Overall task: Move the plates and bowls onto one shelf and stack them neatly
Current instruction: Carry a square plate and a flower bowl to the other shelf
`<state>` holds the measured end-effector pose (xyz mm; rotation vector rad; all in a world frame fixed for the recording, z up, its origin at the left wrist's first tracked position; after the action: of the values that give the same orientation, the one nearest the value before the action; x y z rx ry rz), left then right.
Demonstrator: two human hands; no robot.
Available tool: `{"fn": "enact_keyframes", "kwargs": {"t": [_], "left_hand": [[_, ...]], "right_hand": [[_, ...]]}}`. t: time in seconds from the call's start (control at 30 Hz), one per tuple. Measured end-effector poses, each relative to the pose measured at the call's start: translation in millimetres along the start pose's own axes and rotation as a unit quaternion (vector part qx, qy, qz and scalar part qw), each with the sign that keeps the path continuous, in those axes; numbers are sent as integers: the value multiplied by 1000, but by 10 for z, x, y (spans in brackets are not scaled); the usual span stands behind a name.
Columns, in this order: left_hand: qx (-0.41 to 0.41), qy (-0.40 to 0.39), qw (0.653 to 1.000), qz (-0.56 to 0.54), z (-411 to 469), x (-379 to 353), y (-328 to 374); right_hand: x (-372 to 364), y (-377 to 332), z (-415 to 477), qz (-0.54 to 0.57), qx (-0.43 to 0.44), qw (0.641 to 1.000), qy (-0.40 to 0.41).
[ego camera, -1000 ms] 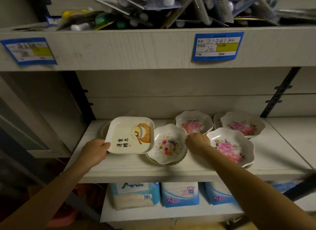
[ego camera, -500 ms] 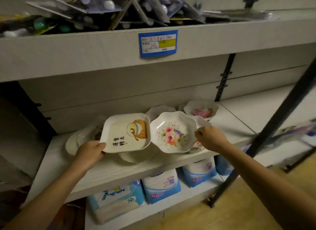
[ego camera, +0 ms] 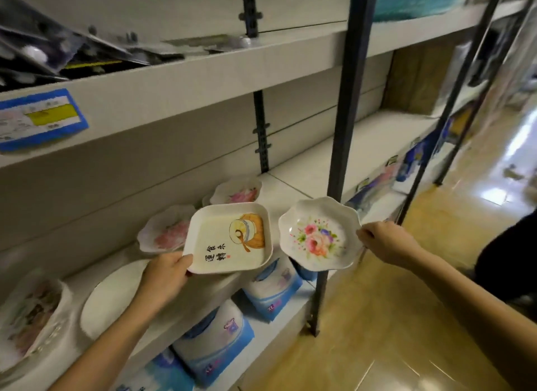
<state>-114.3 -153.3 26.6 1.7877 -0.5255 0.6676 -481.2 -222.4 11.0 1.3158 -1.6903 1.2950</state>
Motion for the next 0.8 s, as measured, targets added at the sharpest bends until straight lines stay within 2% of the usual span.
{"fn": "enact_keyframes", "kwargs": {"t": [0.23, 0.5, 0.8], "left_hand": [[-34, -34, 998, -28, 262, -935, 965], [-66, -27, 997, 13, 525, -1896, 1923], [-55, -23, 998, -26, 773, -2480, 2694]], "right_hand": [[447, 1313, 128, -11, -57, 998, 20], [972, 2595, 487, -11, -72, 996, 47], [1525, 3352, 990, -9, -71, 996, 53]]}}
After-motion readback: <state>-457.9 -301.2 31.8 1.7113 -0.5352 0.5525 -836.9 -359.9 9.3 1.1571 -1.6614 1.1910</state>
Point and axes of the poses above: each hand's wrist, its own z-axis towards the middle knuckle, its own x-axis out of the back of the hand, y = z × x, the point moved 6 cm from there along z, towards the middle knuckle, and after that the axes turned 11 degrees about -y, right-handed, at the moved point
